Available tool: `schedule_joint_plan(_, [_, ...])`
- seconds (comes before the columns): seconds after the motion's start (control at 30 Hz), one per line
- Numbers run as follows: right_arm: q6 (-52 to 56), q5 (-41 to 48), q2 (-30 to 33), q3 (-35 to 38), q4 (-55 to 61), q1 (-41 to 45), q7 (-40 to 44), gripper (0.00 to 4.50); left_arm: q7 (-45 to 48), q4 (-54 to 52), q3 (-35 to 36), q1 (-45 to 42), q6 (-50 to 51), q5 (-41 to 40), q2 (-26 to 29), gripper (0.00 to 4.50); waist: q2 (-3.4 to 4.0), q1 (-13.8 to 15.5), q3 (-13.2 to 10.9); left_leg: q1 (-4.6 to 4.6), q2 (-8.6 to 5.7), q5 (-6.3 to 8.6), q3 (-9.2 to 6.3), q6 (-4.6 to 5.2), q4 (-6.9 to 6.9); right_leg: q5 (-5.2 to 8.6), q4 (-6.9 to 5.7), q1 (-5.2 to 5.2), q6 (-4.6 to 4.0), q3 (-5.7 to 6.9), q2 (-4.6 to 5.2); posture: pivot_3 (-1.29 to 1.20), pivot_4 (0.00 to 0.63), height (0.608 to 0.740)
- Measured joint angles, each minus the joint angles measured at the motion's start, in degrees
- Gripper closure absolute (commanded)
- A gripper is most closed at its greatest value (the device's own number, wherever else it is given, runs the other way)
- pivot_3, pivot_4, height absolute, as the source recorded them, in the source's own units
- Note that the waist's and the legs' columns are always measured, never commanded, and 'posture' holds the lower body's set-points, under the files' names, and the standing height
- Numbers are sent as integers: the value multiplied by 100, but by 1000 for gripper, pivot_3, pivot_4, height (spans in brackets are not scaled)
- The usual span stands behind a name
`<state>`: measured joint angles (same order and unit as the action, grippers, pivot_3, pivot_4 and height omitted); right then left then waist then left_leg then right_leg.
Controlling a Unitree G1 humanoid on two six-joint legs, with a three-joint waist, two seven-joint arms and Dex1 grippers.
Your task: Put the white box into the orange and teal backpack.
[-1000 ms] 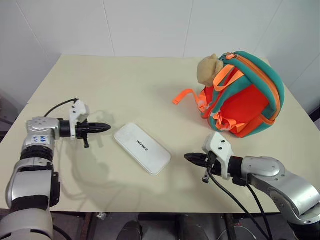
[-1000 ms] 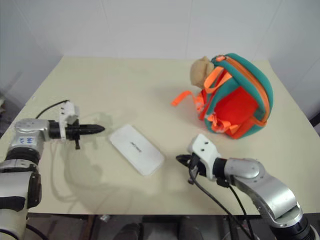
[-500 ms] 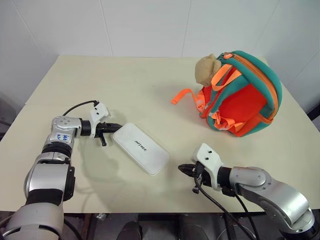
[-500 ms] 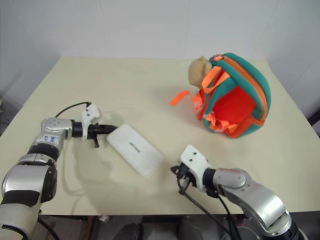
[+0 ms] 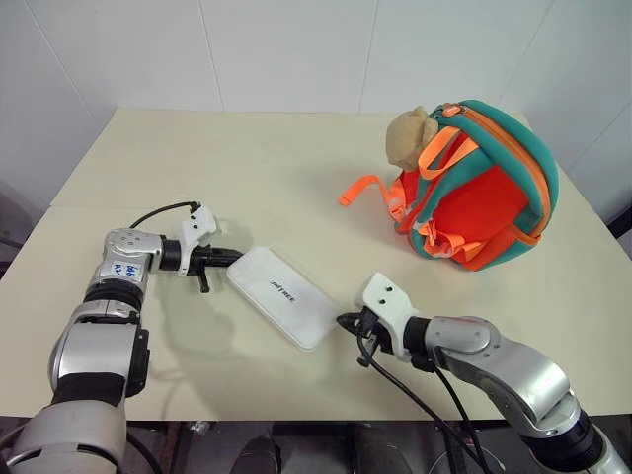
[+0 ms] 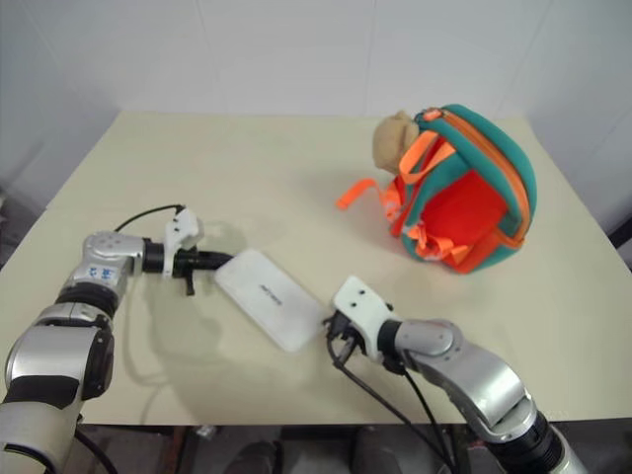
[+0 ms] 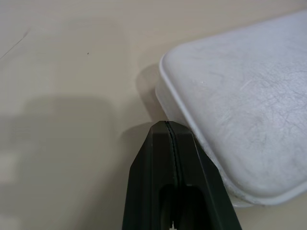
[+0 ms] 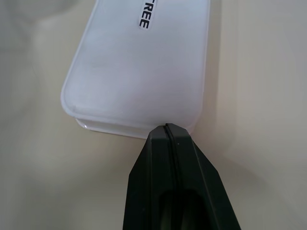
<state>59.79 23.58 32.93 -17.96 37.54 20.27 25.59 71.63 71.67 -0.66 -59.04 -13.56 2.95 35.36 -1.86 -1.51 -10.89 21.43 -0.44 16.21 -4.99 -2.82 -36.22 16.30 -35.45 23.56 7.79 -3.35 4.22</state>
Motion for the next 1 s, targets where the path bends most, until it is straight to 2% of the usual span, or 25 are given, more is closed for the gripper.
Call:
schedule_joint_plan(0.37, [-141,-185,-60,-178,-245,337,151,4380,500,-646,-112,241,299,-10,98,4500,0,-4,0,1,0,0,-1,0,3,0,2,1,0,0,0,0,150,740])
schedule_joint_plan(0.8, [-452,-426,77,-184,-602,540,484,4380,1045,-2403,-265,1225,1180,-125,514,4500,0,-8,0,0,3,0,-1,0,4,1,0,2,-1,-2,0,0,150,740])
schedule_joint_plan(1.0, [-591,-516,166,-181,-678,554,620,4380,924,-2851,-259,1466,1429,-276,528,4500,0,4,0,1,2,0,-2,0,1,1,0,2,-2,-1,2,0,150,740])
